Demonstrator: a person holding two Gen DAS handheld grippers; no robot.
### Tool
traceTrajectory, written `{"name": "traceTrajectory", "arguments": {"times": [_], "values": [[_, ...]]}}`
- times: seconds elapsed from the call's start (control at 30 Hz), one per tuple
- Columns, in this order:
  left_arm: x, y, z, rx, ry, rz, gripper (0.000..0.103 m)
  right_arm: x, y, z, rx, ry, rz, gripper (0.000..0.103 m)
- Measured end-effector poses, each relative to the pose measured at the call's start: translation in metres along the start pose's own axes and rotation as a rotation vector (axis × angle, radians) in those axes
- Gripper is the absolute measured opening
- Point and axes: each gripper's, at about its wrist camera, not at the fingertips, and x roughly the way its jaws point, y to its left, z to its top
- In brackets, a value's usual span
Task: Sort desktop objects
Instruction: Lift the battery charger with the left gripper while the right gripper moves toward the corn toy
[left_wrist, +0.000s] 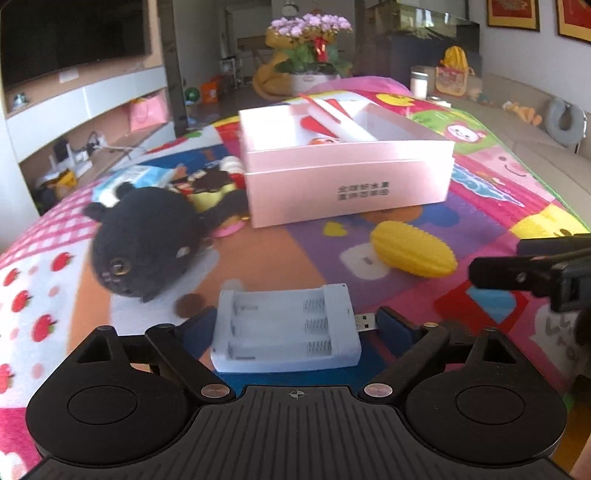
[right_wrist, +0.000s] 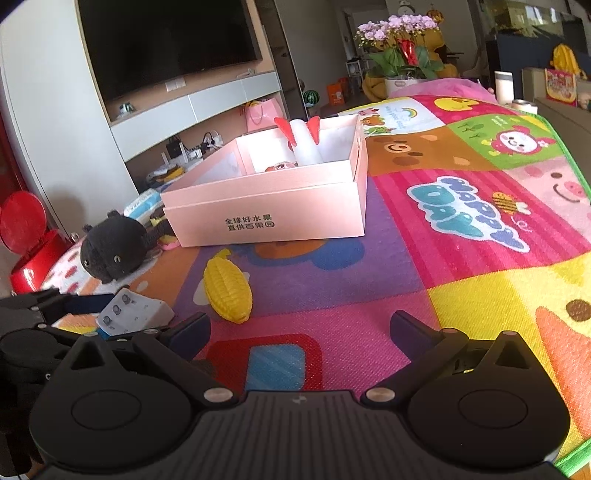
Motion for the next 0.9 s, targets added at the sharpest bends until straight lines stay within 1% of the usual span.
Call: {"name": "traceTrajectory", "arguments": {"times": [0.07, 0.1, 0.2, 0.3, 0.33, 0.4, 0.47, 0.5, 0.53, 0.6, 0.63, 0.67, 0.73, 0.87, 0.9], "values": [[-0.005, 0.009, -0.005, -0.018, -0.003, 0.008, 0.095, 0.0, 0.002, 0.0, -0.012, 0.007, -0.004, 0.103], [-0.007, 0.013, -0.006, -0.033, -0.002, 0.012, 0.095, 0.001, 0.006, 0.0, -0.04, 0.019, -0.014, 0.103], [-0.011, 0.024, -0.01, -0.087, -0.006, 0.015, 0.095, 0.008, 0.024, 0.0, -0.176, 0.073, -0.054, 0.103], [-0.012, 0.029, -0.011, -0.123, -0.015, 0.004, 0.097, 0.014, 0.037, 0.0, -0.236, 0.094, -0.053, 0.103], [-0.012, 0.029, -0.011, -0.125, -0.017, 0.002, 0.097, 0.017, 0.041, 0.003, -0.252, 0.096, -0.08, 0.103], [-0.012, 0.029, -0.012, -0.125, -0.02, -0.002, 0.098, 0.026, 0.044, 0.009, -0.266, 0.07, -0.207, 0.103], [-0.012, 0.028, -0.013, -0.125, -0.021, 0.003, 0.1, 0.033, 0.043, 0.016, -0.251, 0.037, -0.346, 0.103], [-0.012, 0.028, -0.013, -0.125, -0.02, 0.007, 0.1, 0.034, 0.043, 0.018, -0.245, 0.024, -0.376, 0.103], [-0.012, 0.028, -0.014, -0.125, -0.02, 0.01, 0.1, 0.033, 0.042, 0.019, -0.234, 0.017, -0.373, 0.103], [-0.013, 0.027, -0.014, -0.124, -0.025, 0.012, 0.1, 0.027, 0.043, 0.019, -0.198, 0.013, -0.303, 0.103], [-0.013, 0.027, -0.014, -0.123, -0.028, 0.01, 0.1, 0.024, 0.045, 0.018, -0.189, 0.014, -0.254, 0.103], [-0.014, 0.027, -0.014, -0.123, -0.032, 0.008, 0.1, 0.023, 0.048, 0.017, -0.196, 0.018, -0.212, 0.103], [-0.014, 0.028, -0.014, -0.126, -0.038, 0.004, 0.1, 0.024, 0.058, 0.014, -0.243, 0.019, -0.158, 0.102], [-0.014, 0.03, -0.015, -0.141, -0.04, -0.003, 0.1, 0.038, 0.072, 0.019, -0.359, 0.036, -0.117, 0.087], [-0.014, 0.031, -0.015, -0.146, -0.039, -0.003, 0.1, 0.042, 0.072, 0.024, -0.38, 0.046, -0.118, 0.085]]}}
